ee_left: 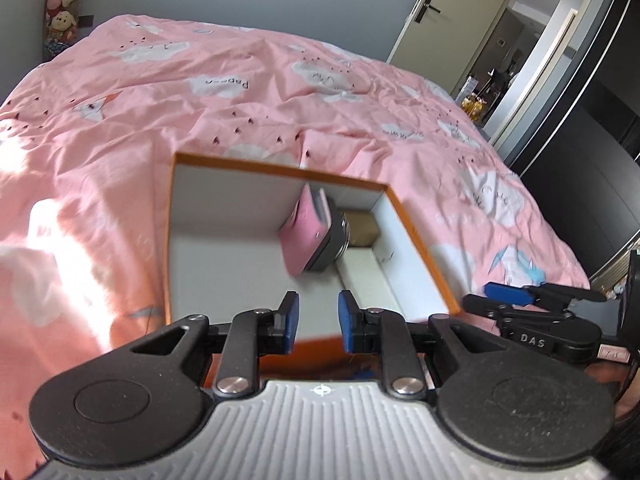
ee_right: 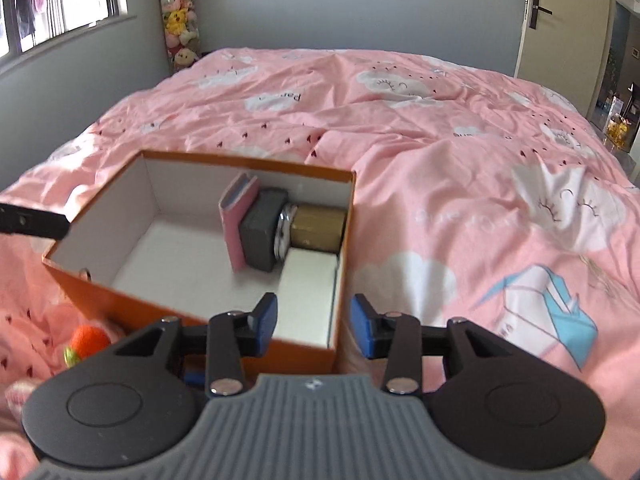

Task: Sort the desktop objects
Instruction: 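Grasp the Vaseline tube with the left tool while the right tool grasps the brown block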

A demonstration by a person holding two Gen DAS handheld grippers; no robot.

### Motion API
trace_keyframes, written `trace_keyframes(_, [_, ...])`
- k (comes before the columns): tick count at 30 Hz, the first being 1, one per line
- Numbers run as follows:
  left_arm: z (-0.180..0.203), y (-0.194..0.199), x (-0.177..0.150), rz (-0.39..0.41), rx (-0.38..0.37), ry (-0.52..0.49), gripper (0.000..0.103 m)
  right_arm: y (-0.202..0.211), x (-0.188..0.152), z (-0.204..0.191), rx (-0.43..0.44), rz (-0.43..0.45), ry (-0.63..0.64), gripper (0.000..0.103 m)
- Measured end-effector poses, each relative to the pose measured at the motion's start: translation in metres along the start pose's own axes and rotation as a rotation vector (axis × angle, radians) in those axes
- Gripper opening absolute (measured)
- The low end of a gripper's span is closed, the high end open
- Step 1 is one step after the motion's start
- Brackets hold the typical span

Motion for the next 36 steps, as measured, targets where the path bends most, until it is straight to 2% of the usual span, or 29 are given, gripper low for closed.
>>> trace_keyframes(4, [-0.002,-0.005,-0.021,-0.04,0.005,-0.03,0.023,0.0,-0.026,0.008,-0.061,-0.052,0.061,0.043])
trace_keyframes(12, [-0.003,-0.029,-0.059,-0.182,0.041,-0.069,0.023,-0.011,-0.074,0.009,-0.05,-0.197,0.266,0.043])
trace_keyframes(16, [0.01,-0.037,-0.067,-0.217,0.015,-0.107,0.023,-0.027,-0.078,0.01,-0.074,-0.229,0.326,0.044])
trace_keyframes(21, [0.044,-0.047,-0.064,-0.225,-0.029,-0.195,0.024,-0.049,-0.076,0.011,-0.044,-0.268,0.355,0.044])
trace_keyframes(24, [0.062,-0.055,-0.059,-0.225,-0.043,-0.245,0.024,-0.06,-0.077,0.009,-0.039,-0.278,0.361,0.043])
trace_keyframes(26, [0.073,-0.059,-0.056,-0.226,-0.058,-0.267,0.024,-0.064,-0.076,0.006,-0.023,-0.281,0.355,0.035])
trace_keyframes(28, [0.085,-0.062,-0.054,-0.22,-0.07,-0.298,0.025,-0.064,-0.075,0.004,-0.022,-0.275,0.346,0.033])
trace_keyframes(34, [0.101,-0.068,-0.051,-0.214,-0.11,-0.322,0.033,-0.049,-0.063,0.0,0.09,-0.259,0.205,0.028])
trace_keyframes(36, [0.103,-0.075,-0.051,-0.227,-0.12,-0.312,0.035,-0.05,-0.063,-0.002,0.09,-0.264,0.185,0.027])
Point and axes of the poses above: each gripper's, at about its wrist camera, not at the fingertips, and y roughly against the way its jaws point, z to its right, x to its top, the point moved 4 cm from there along -y, roughly the way its jaws point, and after that the axes turned 15 degrees about -z, right-handed, at the moved point
